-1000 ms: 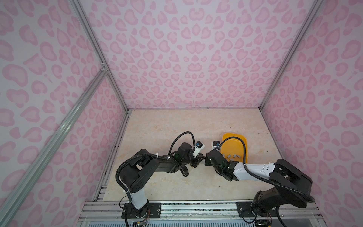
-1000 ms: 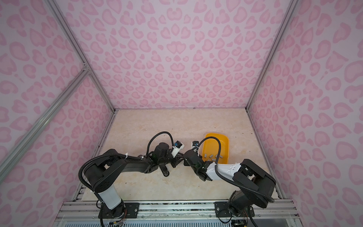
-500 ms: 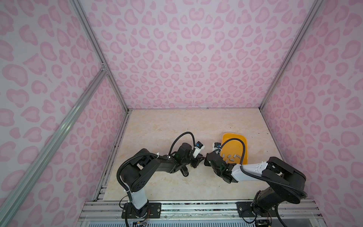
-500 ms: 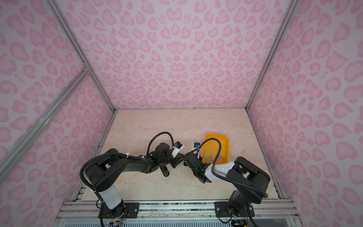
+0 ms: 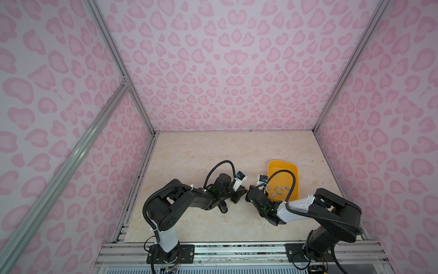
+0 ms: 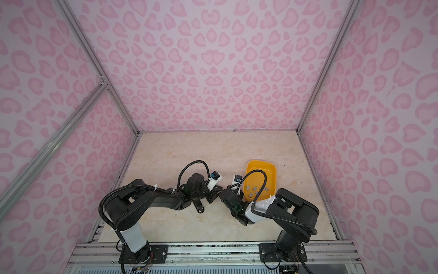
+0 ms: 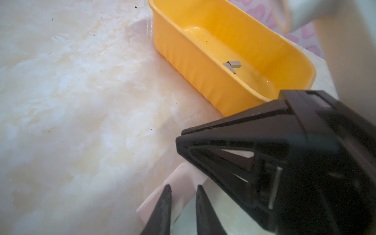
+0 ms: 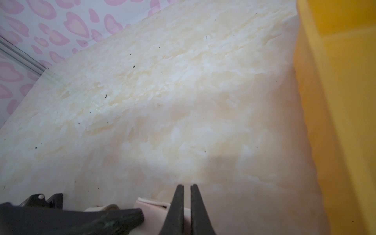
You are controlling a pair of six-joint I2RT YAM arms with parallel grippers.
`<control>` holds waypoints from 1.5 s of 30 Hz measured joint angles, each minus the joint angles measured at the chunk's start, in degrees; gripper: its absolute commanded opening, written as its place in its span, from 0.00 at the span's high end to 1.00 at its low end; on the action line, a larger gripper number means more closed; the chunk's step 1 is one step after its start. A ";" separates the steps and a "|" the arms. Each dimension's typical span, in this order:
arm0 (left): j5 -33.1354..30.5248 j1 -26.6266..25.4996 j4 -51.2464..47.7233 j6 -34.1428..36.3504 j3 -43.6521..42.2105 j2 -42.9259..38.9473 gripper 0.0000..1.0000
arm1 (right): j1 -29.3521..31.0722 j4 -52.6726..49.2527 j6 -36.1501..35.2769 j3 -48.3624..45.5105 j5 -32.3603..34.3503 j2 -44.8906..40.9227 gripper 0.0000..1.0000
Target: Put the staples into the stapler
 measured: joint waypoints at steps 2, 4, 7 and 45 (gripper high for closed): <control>0.00 -0.02 0.22 0.00 0.00 0.13 0.75 | 0.00 1.79 0.07 -0.26 0.52 0.79 0.91; -0.07 -0.07 0.37 0.00 0.00 0.17 0.75 | -0.04 2.51 0.20 -0.28 0.74 1.09 0.91; -0.17 -0.09 0.35 0.00 0.00 0.09 0.74 | -0.20 1.38 0.13 0.59 0.39 0.15 0.90; -0.15 -0.13 2.82 1.33 -4.11 -1.95 0.50 | -1.33 2.25 -4.26 -0.94 -3.72 -2.12 0.88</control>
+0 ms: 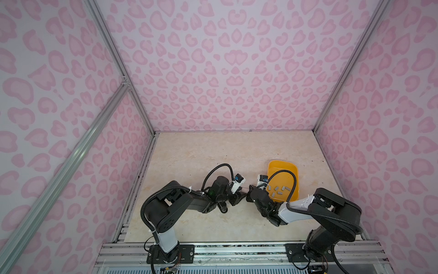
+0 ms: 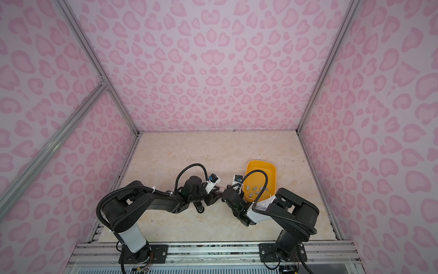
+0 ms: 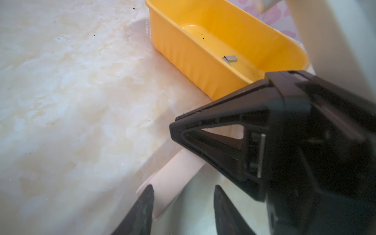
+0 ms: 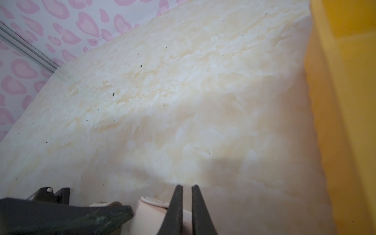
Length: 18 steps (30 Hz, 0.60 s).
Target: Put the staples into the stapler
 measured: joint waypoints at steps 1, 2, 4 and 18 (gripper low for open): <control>-0.04 0.02 0.09 0.31 -0.07 0.00 0.51 | -0.04 -1.14 -0.33 0.26 -0.33 -0.44 0.88; -0.13 0.02 0.09 0.39 -0.07 0.00 0.52 | -0.15 -2.23 -0.74 0.61 -0.74 -0.81 0.88; -0.39 0.00 0.00 0.42 0.04 0.04 0.54 | -0.22 -3.41 -0.96 0.98 -0.87 -1.07 0.88; -1.66 -0.04 0.11 1.49 2.14 2.38 0.56 | -1.81 -8.76 -3.30 3.26 -4.31 -4.11 0.84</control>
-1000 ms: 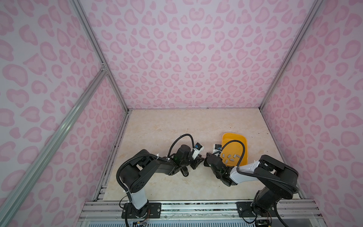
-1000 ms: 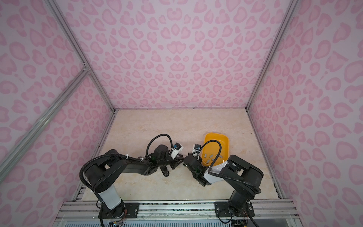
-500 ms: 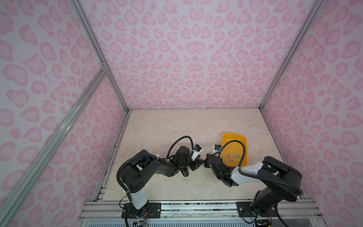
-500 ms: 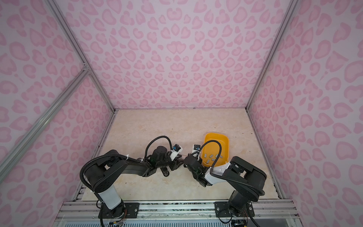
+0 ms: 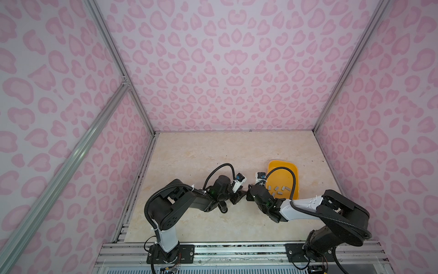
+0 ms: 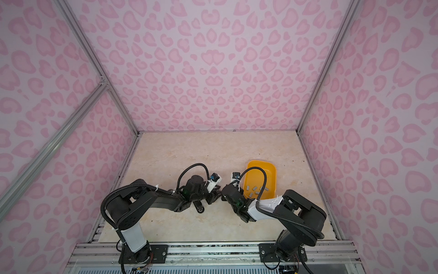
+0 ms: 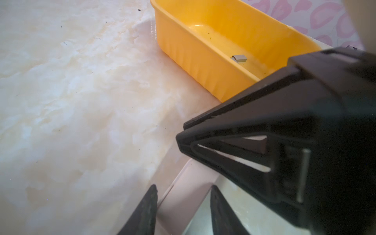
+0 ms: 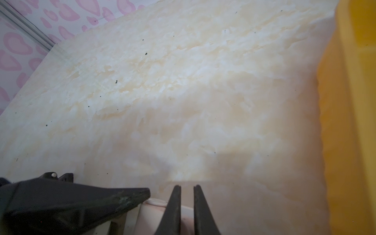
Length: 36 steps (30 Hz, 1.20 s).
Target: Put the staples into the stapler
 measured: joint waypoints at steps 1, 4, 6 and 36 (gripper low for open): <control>0.02 0.00 0.02 0.02 0.00 0.04 0.56 | -0.15 -0.98 -0.31 0.26 -0.20 -0.68 0.84; 0.20 0.00 0.09 0.46 0.00 0.15 0.57 | -0.26 -3.02 -0.44 0.57 -0.48 -2.01 0.84; 0.20 0.00 0.39 0.48 0.02 0.33 0.58 | -0.26 -3.78 -0.50 0.48 -0.50 -2.14 0.84; -2.82 -0.04 -2.64 -0.68 -0.31 -5.79 0.41 | -0.66 -1.57 -0.28 -1.03 1.29 -5.57 0.66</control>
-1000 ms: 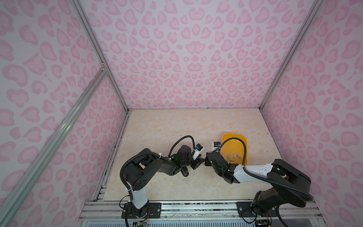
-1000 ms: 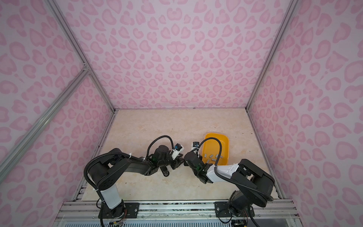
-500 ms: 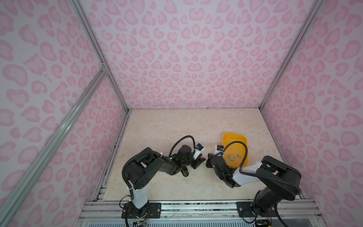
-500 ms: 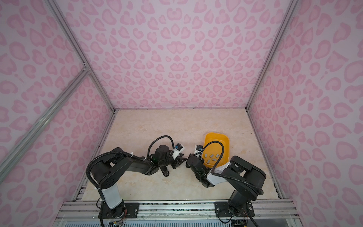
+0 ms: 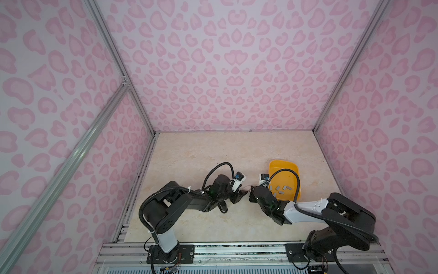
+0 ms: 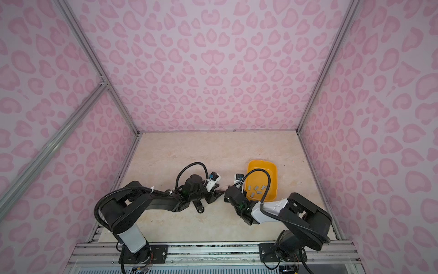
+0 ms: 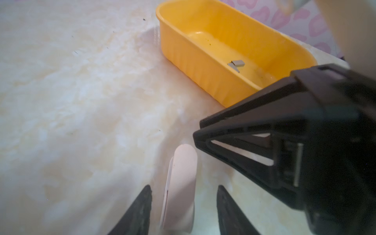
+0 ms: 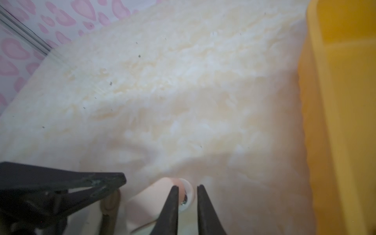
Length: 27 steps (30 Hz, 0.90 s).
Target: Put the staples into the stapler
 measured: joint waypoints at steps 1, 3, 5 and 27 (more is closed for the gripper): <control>-1.01 0.09 -0.79 -0.09 0.07 -1.92 0.39 | -0.48 -2.10 -0.46 1.70 0.00 -2.10 0.60; -3.28 0.37 -2.01 -0.66 0.35 -5.31 0.35 | -2.12 -7.37 -1.73 5.20 0.07 -6.38 0.51; -5.88 1.49 -3.67 -1.55 1.11 -9.03 0.34 | -5.16 -13.42 -2.32 9.07 0.52 -10.58 0.44; -50.80 36.44 -14.03 -7.45 -17.07 -30.03 0.31 | -55.98 -3.32 -19.98 -14.88 11.63 -20.48 0.17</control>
